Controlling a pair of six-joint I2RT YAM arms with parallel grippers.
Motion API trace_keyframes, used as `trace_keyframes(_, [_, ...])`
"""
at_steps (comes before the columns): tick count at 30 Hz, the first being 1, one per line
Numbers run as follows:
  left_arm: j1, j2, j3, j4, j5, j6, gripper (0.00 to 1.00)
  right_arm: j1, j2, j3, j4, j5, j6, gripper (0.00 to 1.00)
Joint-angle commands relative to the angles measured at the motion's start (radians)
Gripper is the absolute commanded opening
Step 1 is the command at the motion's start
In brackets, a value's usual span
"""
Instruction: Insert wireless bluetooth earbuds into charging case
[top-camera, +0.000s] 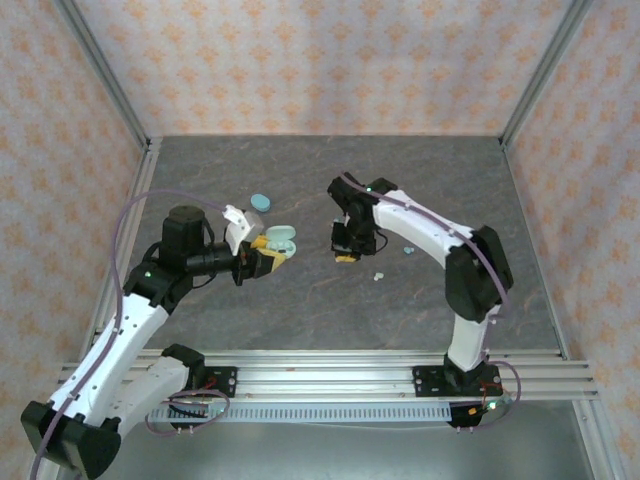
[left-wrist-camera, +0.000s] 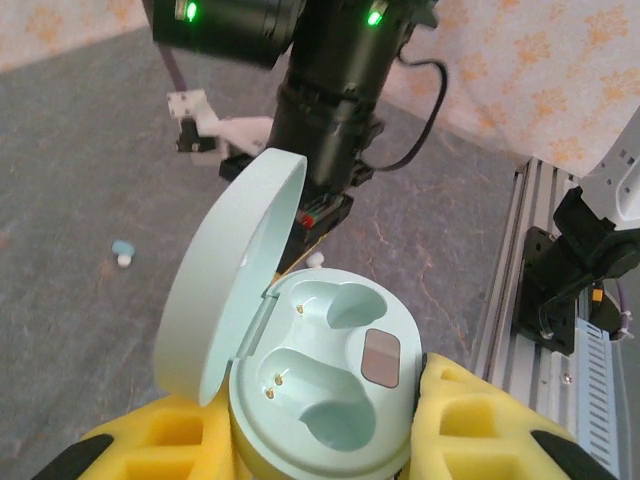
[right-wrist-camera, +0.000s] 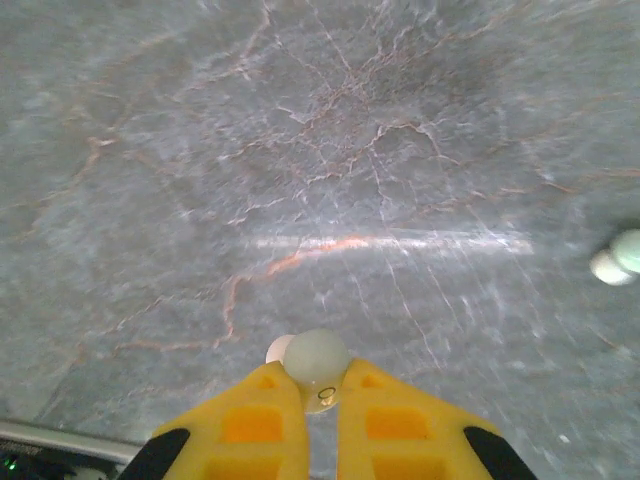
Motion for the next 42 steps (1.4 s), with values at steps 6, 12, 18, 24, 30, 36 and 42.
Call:
trace_keyframes(6, [-0.113,0.113,0.014,0.286,-0.083,0.014,0.22,0.03,-0.26,0.089,-0.169,0.106,-0.003,0.1])
trace_keyframes(12, [-0.148,0.2,0.069,0.324,-0.119,0.033,0.22,0.044,-0.391,0.098,-0.204,0.137,0.019,0.09])
trace_keyframes(18, [-0.161,0.257,0.107,0.337,-0.12,0.051,0.22,0.054,-0.509,0.03,-0.128,0.114,0.064,0.08])
trace_keyframes(24, [-0.185,0.283,0.113,0.388,-0.116,0.045,0.21,0.104,-0.534,0.034,-0.038,0.087,0.091,0.08])
trace_keyframes(30, [-0.213,0.291,0.128,0.388,-0.139,0.06,0.21,0.127,-0.524,0.057,0.02,0.084,0.098,0.07])
trace_keyframes(36, [-0.243,0.304,0.145,0.374,-0.16,0.074,0.21,0.149,-0.494,0.061,0.07,0.068,0.1,0.07])
trace_keyframes(42, [-0.261,0.315,0.148,0.382,-0.172,0.074,0.21,0.158,-0.467,0.078,0.076,0.063,0.087,0.07])
